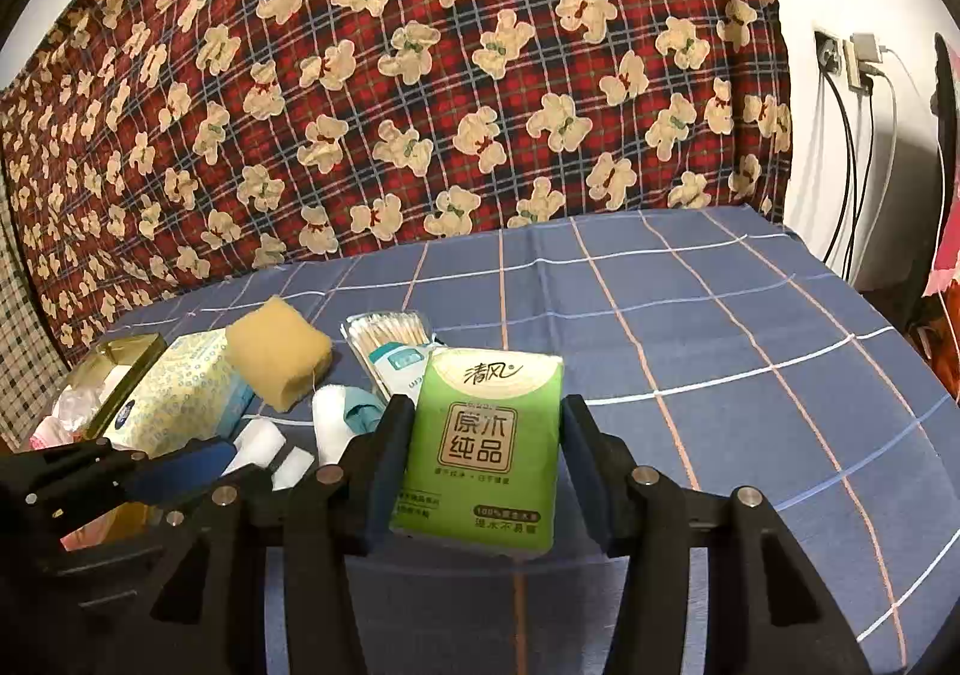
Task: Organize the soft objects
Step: 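Grasp the white rectangular block with the left gripper while the right gripper holds the tissue pack, then carry the white block with the left gripper while the right gripper carries the tissue pack toward the tray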
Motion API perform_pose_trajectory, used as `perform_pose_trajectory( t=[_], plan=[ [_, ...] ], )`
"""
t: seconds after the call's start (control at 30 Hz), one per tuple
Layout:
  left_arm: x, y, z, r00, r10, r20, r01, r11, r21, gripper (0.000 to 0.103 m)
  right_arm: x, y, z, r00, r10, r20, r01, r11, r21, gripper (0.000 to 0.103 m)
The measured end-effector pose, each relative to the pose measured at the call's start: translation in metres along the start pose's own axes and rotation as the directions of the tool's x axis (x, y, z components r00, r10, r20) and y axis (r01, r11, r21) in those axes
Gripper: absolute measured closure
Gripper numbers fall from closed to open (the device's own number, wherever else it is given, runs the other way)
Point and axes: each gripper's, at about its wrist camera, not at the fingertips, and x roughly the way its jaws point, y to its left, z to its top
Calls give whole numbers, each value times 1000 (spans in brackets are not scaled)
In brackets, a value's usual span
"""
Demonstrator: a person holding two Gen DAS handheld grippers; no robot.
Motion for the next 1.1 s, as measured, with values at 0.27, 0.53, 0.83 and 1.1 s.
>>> perform_pose_trajectory(
  t=[0.27, 0.53, 0.83, 1.1],
  plan=[
    [-1, 7, -3, 998, 6, 70, -4, 999, -35, 84, -9, 5, -2, 999, 3, 49, -2, 1000, -29, 50],
    [1, 5, -7, 995, 13, 95, -10, 999, -32, 84, -5, 4, -2, 999, -1, 34, 2, 1000, -31, 50],
    [-8, 1, -9, 987, 26, 160, -22, 999, -27, 84, -18, 9, -6, 994, -7, 107, 14, 998, -59, 50],
    [-8, 9, -9, 986, 37, 161, -26, 997, -66, 84, -16, 9, -6, 995, 12, 95, -8, 999, -43, 50]
  ],
)
